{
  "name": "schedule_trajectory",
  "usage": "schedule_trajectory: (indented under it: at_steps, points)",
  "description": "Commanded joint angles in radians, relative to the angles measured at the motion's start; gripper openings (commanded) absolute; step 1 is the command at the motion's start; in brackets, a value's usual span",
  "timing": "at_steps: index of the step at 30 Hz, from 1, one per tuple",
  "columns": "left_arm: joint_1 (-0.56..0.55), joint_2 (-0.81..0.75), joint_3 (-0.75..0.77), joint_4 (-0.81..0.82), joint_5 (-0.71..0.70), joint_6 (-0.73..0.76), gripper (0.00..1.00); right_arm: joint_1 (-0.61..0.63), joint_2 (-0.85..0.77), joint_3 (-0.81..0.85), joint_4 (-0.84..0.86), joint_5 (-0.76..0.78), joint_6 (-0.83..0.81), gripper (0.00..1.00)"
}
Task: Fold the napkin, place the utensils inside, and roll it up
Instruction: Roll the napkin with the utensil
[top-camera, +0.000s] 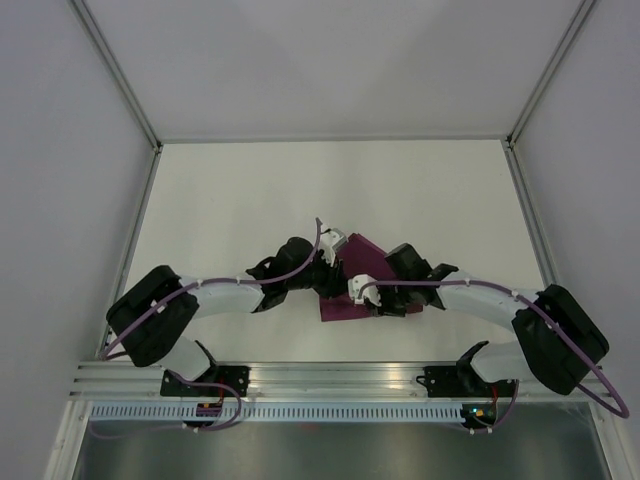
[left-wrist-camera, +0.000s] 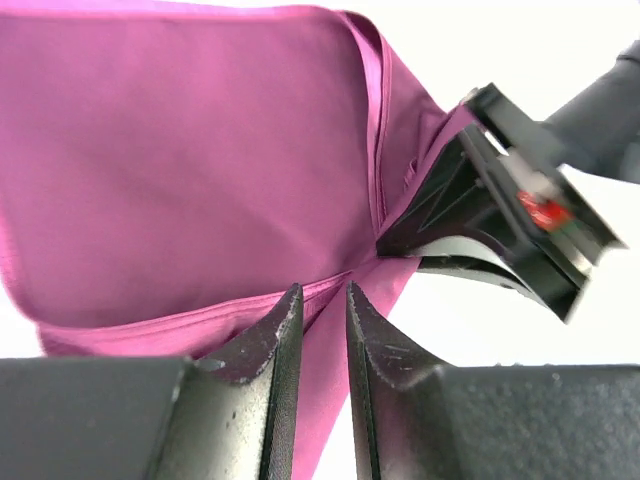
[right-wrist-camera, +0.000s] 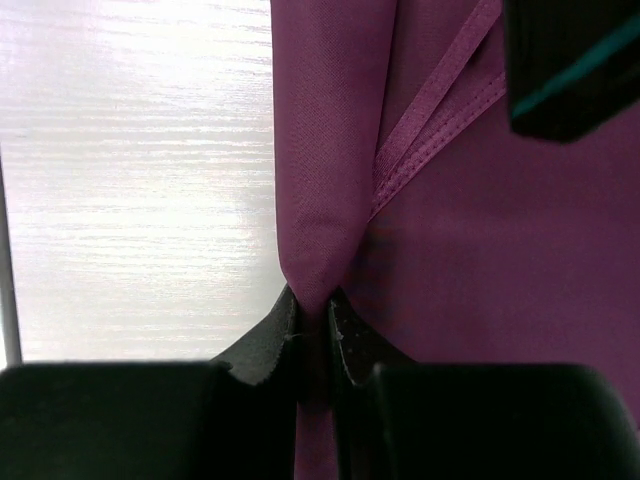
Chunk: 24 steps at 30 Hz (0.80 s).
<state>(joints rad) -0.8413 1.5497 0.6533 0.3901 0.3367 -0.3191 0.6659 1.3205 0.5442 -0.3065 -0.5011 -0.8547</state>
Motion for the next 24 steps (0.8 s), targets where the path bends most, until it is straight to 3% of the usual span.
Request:
schedule_trajectory:
  at_steps: [1, 4, 8, 14, 24]
  points:
    - [0.001, -0.092, -0.073, 0.136, -0.116, 0.063, 0.29, -0.037, 0.081, 0.052, -0.166, -0.091, -0.041, 0.0]
    - [0.001, -0.158, -0.179, 0.292, -0.153, 0.072, 0.29, -0.075, 0.15, 0.114, -0.233, -0.137, -0.067, 0.01]
    - [-0.028, -0.212, -0.26, 0.365, -0.191, 0.124, 0.33, -0.123, 0.262, 0.192, -0.328, -0.184, -0.104, 0.01]
    - [-0.166, -0.192, -0.2, 0.267, -0.314, 0.317, 0.38, -0.173, 0.42, 0.302, -0.431, -0.224, -0.144, 0.0]
    - [-0.326, 0.038, -0.057, 0.162, -0.387, 0.563, 0.42, -0.216, 0.577, 0.416, -0.529, -0.254, -0.182, 0.0]
